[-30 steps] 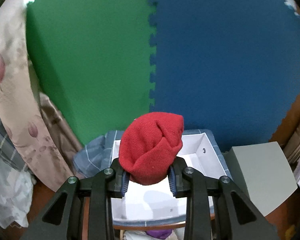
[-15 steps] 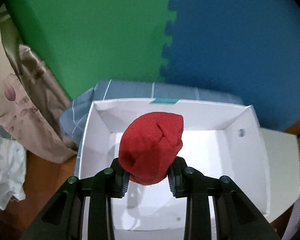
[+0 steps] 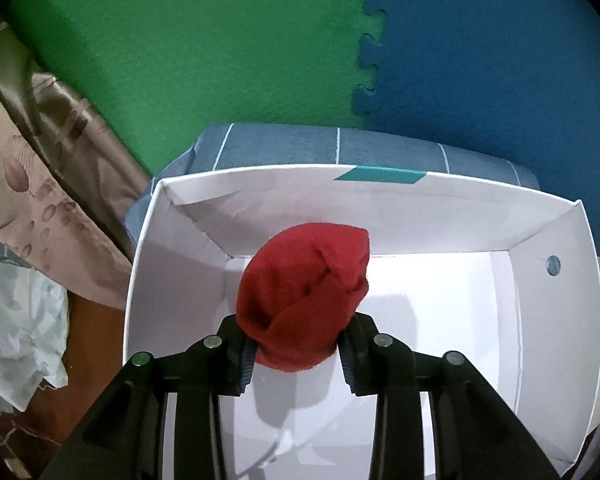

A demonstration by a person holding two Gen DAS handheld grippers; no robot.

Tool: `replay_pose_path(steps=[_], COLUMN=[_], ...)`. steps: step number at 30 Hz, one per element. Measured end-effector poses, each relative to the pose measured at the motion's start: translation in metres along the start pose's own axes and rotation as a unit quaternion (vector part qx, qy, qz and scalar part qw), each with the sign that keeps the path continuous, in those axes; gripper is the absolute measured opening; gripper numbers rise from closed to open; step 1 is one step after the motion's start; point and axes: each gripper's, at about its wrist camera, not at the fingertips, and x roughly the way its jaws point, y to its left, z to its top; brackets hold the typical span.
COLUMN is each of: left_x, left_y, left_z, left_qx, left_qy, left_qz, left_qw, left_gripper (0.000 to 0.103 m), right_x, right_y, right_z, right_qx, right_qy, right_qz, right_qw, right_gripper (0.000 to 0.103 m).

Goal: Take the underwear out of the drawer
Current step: 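Open the left gripper to drop the red sock into the box, then reach the right tool into the drawer and grasp the white underwear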

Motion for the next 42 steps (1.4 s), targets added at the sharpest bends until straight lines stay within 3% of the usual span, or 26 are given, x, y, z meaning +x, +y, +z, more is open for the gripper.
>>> replay_pose_path(steps=[5, 7, 8, 9, 14, 16, 17, 21, 22, 27, 32, 37, 39, 42], left_x=[0.002, 0.001, 0.000, -0.005, -0.056, -0.095, -0.117, -0.165, -0.168, -0.151, -0.095, -0.066, -0.067, -0.064], left_y=[-0.002, -0.001, 0.000, 0.002, 0.017, 0.036, 0.048, 0.086, 0.092, 0.129, 0.166, 0.192, 0.203, 0.209], left_z=[0.003, 0.003, 0.002, -0.001, -0.019, -0.037, -0.052, -0.114, -0.127, -0.207, -0.249, -0.263, -0.265, -0.268], left_qx=[0.005, 0.005, 0.005, 0.009, 0.039, 0.029, 0.020, 0.017, 0.022, 0.049, -0.002, -0.049, -0.069, -0.087], left_qy=[-0.012, -0.024, -0.027, -0.036, -0.095, -0.148, -0.186, -0.287, -0.299, -0.372, -0.356, -0.355, -0.373, -0.369], left_qz=[0.007, 0.009, 0.011, 0.005, -0.042, -0.089, -0.115, -0.169, -0.175, -0.158, -0.165, -0.167, -0.187, -0.193], left_qw=[0.9999, 0.9997, 0.9996, 0.9993, 0.9938, 0.9846, 0.9756, 0.9426, 0.9378, 0.9134, 0.9197, 0.9184, 0.9063, 0.9049], left_gripper=[0.045, 0.067, 0.083, 0.089, 0.090, 0.095, 0.103, 0.102, 0.102, 0.103, 0.102, 0.102, 0.102, 0.102], right_x=[0.002, 0.002, 0.002, 0.002, -0.001, 0.001, 0.003, 0.007, 0.008, 0.024, 0.052, 0.084, 0.103, 0.129], right_y=[0.000, -0.001, -0.002, -0.003, -0.013, -0.015, -0.016, -0.011, -0.009, 0.029, 0.092, 0.150, 0.171, 0.194], right_z=[-0.001, -0.002, -0.002, -0.003, -0.004, -0.004, -0.003, -0.001, 0.000, 0.006, 0.020, 0.046, 0.056, 0.065], right_qx=[-0.003, -0.001, 0.000, 0.002, 0.024, 0.030, 0.031, 0.022, 0.016, -0.043, -0.082, -0.119, -0.140, -0.148], right_qy=[0.005, 0.007, 0.007, 0.006, 0.004, 0.009, 0.013, 0.025, 0.030, 0.068, 0.100, 0.133, 0.152, 0.178], right_qz=[-0.004, -0.006, -0.007, -0.008, -0.012, -0.017, -0.021, -0.035, -0.038, -0.017, 0.051, 0.088, 0.089, 0.113], right_qw=[1.000, 1.000, 1.000, 1.000, 1.000, 0.999, 0.999, 0.999, 0.999, 0.997, 0.990, 0.980, 0.974, 0.966], right_gripper=[0.103, 0.103, 0.103, 0.103, 0.103, 0.103, 0.103, 0.103, 0.103, 0.103, 0.103, 0.103, 0.103, 0.103])
